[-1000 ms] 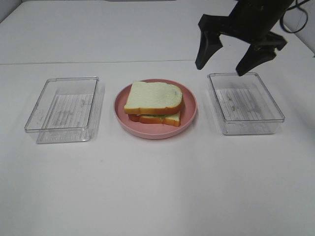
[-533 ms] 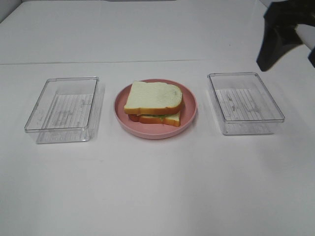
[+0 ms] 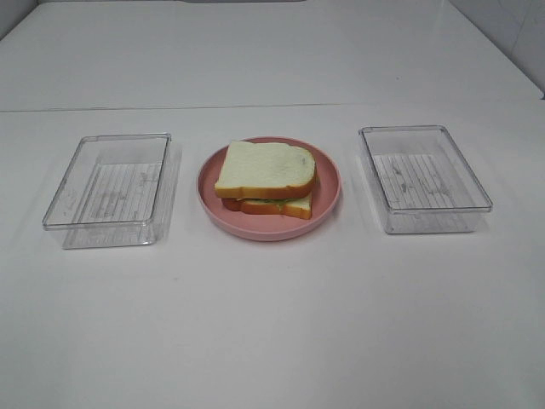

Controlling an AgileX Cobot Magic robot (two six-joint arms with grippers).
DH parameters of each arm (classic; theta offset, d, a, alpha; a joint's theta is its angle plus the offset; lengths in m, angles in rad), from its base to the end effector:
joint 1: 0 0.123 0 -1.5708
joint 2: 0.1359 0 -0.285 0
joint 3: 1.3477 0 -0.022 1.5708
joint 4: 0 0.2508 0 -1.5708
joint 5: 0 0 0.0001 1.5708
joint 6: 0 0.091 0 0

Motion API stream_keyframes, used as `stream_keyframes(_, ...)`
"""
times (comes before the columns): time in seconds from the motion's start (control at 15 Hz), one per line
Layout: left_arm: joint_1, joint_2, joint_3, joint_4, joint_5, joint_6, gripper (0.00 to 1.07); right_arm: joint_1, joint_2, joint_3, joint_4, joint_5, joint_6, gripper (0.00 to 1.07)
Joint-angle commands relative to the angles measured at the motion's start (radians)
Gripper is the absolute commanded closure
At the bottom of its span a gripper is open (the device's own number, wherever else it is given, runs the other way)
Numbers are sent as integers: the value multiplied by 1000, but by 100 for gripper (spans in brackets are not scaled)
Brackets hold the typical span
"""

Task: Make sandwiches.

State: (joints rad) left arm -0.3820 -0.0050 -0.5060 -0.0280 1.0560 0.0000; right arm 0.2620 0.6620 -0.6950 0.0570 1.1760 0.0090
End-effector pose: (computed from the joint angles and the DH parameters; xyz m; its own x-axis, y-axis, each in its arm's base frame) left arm -0.0065 0.0002 0.2793 -0.4154 0.1520 -0.8969 0.3873 0.9217 -0.0231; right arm 0.0877 0.0285 0.2998 -0.8487 -0.1956 -0.4914 -0.2576 0.9643 0.0610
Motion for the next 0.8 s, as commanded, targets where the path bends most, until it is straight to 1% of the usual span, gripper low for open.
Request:
stream_keyframes(0.07,3,-8,5,-7,-10,0,32,0,-158,84,0,-33,4,22)
stream_keyframes(0.13,3,-8,5,-7,-10,0,32,0,-240,118,0,-58,-9,22)
stream_keyframes(0.2,3,-8,5,-7,-10,0,32,0,-399,177,1,-97,-56,22)
stream_keyframes(0.27,3,-8,5,-8,-10,7,32,0,-465,194,4,-123,-66,22)
stream_keyframes(0.4,3,-8,5,-18,-10,22,32,0,-573,194,4,-121,-66,22)
stream_keyframes(0.53,3,-8,5,-21,-10,21,32,0,-633,194,5,-121,-66,22)
stream_keyframes(0.8,3,-8,5,-21,-10,20,32,0,-639,194,5,-122,-65,22)
